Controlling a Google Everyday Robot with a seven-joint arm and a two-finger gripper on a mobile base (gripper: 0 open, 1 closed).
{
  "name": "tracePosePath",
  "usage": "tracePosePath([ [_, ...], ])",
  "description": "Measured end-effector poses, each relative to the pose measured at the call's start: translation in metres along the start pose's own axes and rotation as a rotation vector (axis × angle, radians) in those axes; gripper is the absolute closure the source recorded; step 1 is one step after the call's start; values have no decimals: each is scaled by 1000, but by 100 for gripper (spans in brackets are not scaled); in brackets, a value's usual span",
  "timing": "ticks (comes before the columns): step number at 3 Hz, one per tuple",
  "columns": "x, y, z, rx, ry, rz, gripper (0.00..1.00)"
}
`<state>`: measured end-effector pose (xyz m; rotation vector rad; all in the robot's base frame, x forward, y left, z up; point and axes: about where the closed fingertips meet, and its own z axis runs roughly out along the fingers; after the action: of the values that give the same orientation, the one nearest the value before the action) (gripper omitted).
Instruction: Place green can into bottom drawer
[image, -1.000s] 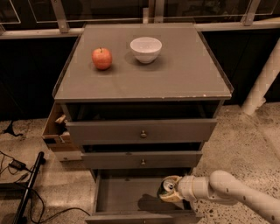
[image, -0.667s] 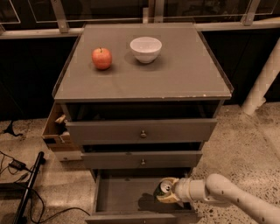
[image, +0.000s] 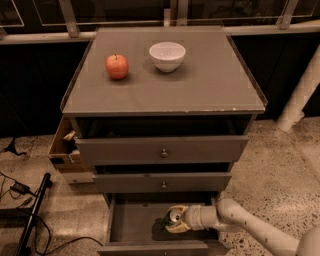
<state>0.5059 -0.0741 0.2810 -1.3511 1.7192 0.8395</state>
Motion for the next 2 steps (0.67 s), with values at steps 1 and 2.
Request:
tracePosePath([
  [1,8,-4,36,-62,17,-54,100],
  [2,11,-6,53,-64,67,-111,100],
])
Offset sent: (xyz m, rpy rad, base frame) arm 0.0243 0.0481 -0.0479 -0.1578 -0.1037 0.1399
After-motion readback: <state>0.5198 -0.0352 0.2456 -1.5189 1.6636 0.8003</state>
